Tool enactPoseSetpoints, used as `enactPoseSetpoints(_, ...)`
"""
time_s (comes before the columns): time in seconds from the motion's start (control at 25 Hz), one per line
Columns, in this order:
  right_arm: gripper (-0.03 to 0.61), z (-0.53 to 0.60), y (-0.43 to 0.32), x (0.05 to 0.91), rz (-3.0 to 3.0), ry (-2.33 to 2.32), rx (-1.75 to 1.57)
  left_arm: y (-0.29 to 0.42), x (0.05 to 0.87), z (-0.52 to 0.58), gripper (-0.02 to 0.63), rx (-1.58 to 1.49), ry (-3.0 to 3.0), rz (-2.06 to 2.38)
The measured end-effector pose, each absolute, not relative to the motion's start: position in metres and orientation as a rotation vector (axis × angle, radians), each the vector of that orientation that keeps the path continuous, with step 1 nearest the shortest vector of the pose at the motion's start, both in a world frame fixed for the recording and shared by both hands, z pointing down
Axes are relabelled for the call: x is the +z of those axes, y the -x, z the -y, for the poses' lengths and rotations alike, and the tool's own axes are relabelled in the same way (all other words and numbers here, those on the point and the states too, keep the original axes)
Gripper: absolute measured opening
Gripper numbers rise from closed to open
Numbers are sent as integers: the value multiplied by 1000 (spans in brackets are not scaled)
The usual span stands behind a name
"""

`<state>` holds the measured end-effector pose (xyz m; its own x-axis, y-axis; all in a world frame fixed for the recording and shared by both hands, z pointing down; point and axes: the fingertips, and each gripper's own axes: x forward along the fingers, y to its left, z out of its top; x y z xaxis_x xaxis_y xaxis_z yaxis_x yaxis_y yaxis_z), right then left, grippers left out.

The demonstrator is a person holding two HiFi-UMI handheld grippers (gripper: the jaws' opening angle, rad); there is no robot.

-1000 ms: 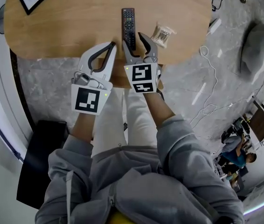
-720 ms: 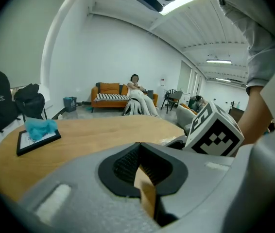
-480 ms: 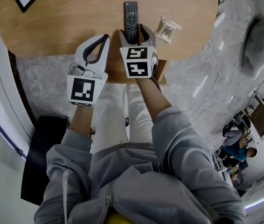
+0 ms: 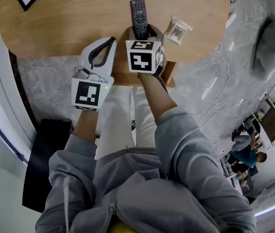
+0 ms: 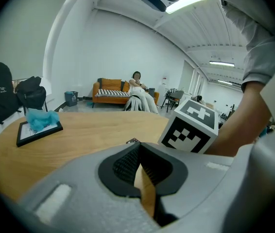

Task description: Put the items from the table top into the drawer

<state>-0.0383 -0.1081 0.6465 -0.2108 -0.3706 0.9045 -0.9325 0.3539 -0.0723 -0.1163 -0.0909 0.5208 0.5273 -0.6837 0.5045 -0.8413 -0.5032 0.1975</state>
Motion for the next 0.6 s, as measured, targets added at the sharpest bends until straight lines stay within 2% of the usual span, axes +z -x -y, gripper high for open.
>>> enactPoseSetpoints(0.6, 216, 99, 30, 585, 1913, -1220, 778, 106, 510, 72, 2, 486, -2355, 1246)
